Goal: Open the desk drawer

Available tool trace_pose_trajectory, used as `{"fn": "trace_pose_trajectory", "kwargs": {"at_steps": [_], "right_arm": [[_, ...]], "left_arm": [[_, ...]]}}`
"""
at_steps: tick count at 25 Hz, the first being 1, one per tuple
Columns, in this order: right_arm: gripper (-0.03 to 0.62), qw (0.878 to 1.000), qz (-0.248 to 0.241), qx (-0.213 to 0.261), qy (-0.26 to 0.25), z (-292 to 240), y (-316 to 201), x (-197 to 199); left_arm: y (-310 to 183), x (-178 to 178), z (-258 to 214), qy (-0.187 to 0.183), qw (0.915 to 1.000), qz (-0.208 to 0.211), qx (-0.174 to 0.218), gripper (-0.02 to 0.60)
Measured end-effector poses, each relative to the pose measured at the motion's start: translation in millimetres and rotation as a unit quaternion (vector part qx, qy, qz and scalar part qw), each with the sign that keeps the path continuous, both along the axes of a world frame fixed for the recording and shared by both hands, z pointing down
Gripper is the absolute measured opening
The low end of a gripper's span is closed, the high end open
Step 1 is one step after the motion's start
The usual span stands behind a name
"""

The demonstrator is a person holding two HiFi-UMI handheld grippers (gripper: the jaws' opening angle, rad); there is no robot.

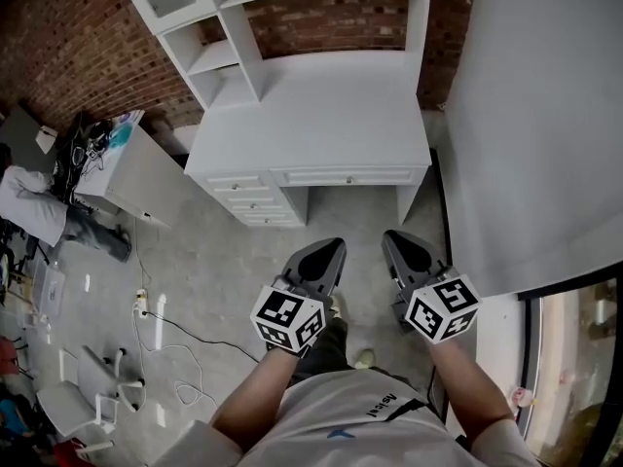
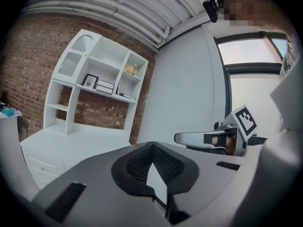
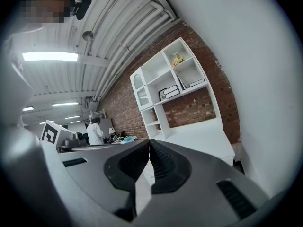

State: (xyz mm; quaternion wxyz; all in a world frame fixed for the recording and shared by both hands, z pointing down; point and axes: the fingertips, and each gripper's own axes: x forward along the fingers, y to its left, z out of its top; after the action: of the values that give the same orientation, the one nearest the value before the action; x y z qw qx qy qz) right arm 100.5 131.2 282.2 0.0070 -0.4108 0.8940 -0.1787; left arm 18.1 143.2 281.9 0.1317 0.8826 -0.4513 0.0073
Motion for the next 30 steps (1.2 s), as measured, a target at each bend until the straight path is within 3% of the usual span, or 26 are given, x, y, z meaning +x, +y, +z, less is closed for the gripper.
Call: {"fn": "trace_pose_trajectory", "kwargs": {"at_steps": [14, 20, 25, 28, 30], "right_arm": [[0.018, 0.997, 0.059, -0.036, 0.02, 58, -166, -55], [0.018, 0.996, 0.065, -0.047, 0.025, 85, -216, -64], [0.018, 0.997, 0.058, -0.037, 0.019, 106, -256, -65], [0.018, 0.998, 0.049, -0.026, 0.016, 126, -279, -66], [0.018, 0.999, 0.041, -0.018, 0.012, 139, -291, -67]], "left_arm": [[-173, -45, 106, 0.024, 0.9948, 0.049, -0.086, 0.012], [-229, -48, 161, 0.025, 0.9906, 0.046, -0.126, 0.014], [-269, -40, 220, 0.007, 0.9892, 0.021, -0.145, 0.018], [-296, -36, 267, -0.01, 0.989, -0.018, -0.146, 0.087], [-312, -36, 297, -0.022, 0.9887, -0.051, -0.139, 0.098]]}}
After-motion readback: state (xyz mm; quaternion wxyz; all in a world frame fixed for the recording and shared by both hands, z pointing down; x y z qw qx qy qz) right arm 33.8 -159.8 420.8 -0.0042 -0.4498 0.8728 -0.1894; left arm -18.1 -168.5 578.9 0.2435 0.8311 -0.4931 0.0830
